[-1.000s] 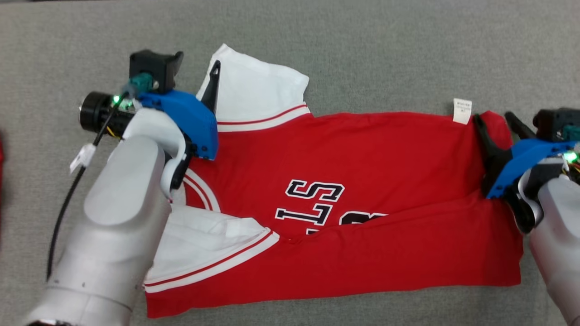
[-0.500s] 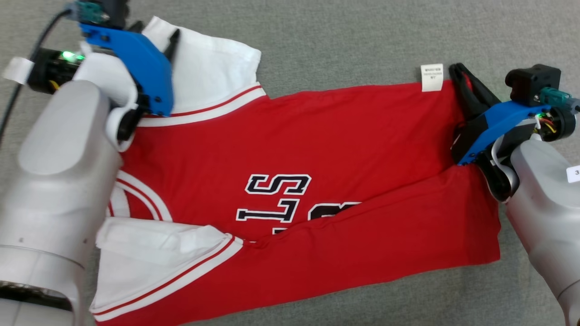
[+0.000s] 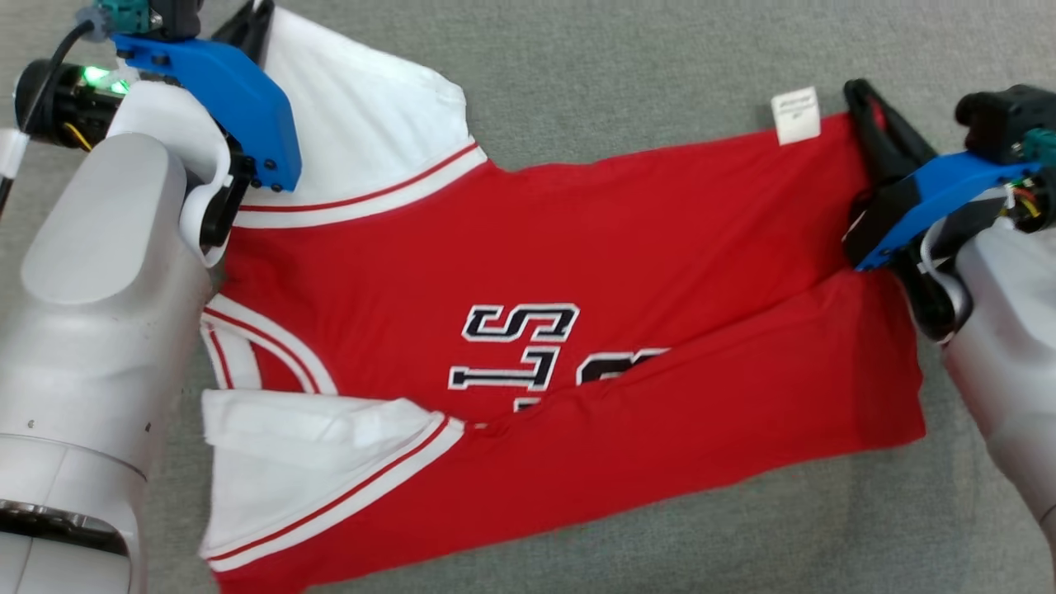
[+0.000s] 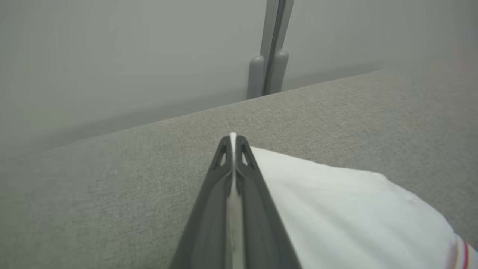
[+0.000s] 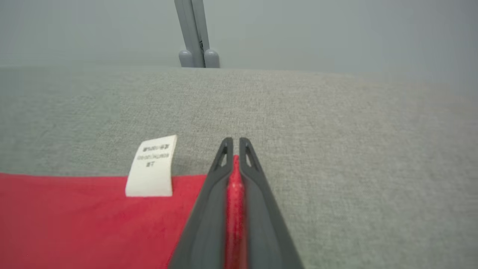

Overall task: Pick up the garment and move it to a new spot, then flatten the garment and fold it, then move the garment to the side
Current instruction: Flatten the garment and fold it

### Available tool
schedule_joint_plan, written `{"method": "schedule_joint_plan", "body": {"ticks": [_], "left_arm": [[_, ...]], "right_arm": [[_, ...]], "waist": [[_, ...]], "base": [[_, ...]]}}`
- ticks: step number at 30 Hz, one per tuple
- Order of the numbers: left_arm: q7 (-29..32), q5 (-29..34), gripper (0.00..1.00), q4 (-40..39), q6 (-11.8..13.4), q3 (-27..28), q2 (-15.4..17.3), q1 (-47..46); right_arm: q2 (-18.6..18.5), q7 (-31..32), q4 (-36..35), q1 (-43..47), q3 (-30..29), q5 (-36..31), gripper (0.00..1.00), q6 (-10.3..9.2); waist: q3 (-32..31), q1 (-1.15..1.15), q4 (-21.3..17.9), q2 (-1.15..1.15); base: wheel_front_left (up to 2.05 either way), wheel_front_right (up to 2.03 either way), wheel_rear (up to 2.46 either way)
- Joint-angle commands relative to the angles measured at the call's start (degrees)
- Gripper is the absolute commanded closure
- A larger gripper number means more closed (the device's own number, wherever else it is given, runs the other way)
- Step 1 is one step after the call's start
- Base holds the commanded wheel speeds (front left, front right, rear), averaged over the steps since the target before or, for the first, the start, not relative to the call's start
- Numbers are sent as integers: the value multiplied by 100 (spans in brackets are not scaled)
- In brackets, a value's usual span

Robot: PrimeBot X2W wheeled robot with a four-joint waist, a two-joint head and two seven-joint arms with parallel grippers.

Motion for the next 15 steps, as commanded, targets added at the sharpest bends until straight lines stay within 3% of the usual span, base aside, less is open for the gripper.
{"method": "schedule_joint_plan", "body": {"ticks": [1, 9, 15], "left_arm": [[-211, 46, 100, -49, 82, 58, 20, -116], [-1545, 40, 100, -37, 225, 109, -190, 310], [-1884, -30, 100, -70, 166, 72, -532, 1249]], "right_arm": [[-108, -28, -34, -127, -114, -98, 100, -1], [-33, -28, -377, 475, -1258, -931, 100, 0], [125, -27, -305, 1479, -1827, -1466, 100, 0]], "waist": [[-49, 0, 50, -1], [-846, 0, 422, -1], [-1555, 0, 720, -1]], "base": [[0, 0, 0], [0, 0, 0], [0, 0, 0]]}}
